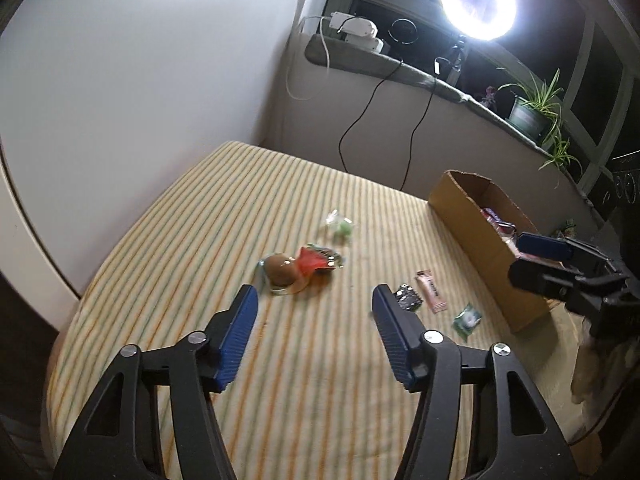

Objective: Organize snacks
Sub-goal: 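Grasp the chocolate egg with the left gripper while the right gripper grasps the egg toy capsule, then carry the chocolate egg over the box with the left gripper while the right gripper carries the capsule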

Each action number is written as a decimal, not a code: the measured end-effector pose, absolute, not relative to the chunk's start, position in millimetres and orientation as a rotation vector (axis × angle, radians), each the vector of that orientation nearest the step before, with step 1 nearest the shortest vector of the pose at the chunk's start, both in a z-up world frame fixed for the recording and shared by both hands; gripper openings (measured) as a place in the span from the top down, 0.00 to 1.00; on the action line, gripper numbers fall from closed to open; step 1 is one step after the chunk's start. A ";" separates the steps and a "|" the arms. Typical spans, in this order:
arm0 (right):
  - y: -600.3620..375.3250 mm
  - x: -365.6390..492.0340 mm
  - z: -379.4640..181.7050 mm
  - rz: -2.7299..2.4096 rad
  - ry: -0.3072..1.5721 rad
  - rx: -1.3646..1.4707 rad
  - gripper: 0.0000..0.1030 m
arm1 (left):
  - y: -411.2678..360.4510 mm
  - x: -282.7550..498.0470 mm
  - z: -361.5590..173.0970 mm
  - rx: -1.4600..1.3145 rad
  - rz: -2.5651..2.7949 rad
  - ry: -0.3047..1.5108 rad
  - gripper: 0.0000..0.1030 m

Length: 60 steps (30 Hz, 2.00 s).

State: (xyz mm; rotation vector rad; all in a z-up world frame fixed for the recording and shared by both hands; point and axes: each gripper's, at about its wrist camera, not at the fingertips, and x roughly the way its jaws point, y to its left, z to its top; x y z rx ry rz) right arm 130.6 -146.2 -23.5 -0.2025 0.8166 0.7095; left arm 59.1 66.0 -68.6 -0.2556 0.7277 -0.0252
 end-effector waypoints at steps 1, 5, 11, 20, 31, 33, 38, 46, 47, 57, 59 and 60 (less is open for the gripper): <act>-141.0 131.6 -27.4 0.718 0.826 -0.202 0.12 | 67.5 59.8 -70.0 -0.254 -0.026 0.730 0.47; -123.5 137.3 -37.4 0.747 0.849 -0.195 0.12 | 76.3 67.7 -76.2 -0.254 -0.029 0.745 0.55; -92.1 157.2 -52.0 0.802 0.918 -0.158 0.23 | 83.2 81.7 -82.2 -0.234 -0.036 0.766 0.62; -50.7 195.9 -90.5 0.839 1.072 -0.098 0.47 | 85.2 99.2 -95.8 -0.187 -0.066 0.817 0.65; -20.7 207.6 -116.9 0.853 1.135 -0.146 0.51 | 85.9 114.4 -104.3 -0.164 -0.081 0.861 0.68; -19.1 208.5 -118.1 0.854 1.136 -0.146 0.55 | 84.9 115.5 -105.5 -0.159 -0.087 0.867 0.68; -12.3 210.5 -118.0 0.853 1.136 -0.155 0.63 | 81.6 120.1 -108.1 -0.140 -0.088 0.879 0.70; -13.1 207.1 -116.0 0.843 1.121 -0.183 0.72 | 79.5 123.6 -109.2 -0.121 -0.082 0.884 0.75; -12.9 206.4 -115.8 0.843 1.119 -0.187 0.73 | 79.4 123.9 -109.3 -0.118 -0.081 0.882 0.76; -19.9 193.3 -112.2 0.857 1.102 -0.202 0.76 | 83.1 117.1 -106.9 -0.130 -0.061 0.871 0.77; -17.3 191.3 -113.2 0.865 1.100 -0.210 0.76 | 86.1 114.4 -106.3 -0.131 -0.049 0.869 0.77; -13.8 191.5 -114.8 0.871 1.098 -0.220 0.75 | 87.0 113.7 -105.5 -0.131 -0.045 0.869 0.77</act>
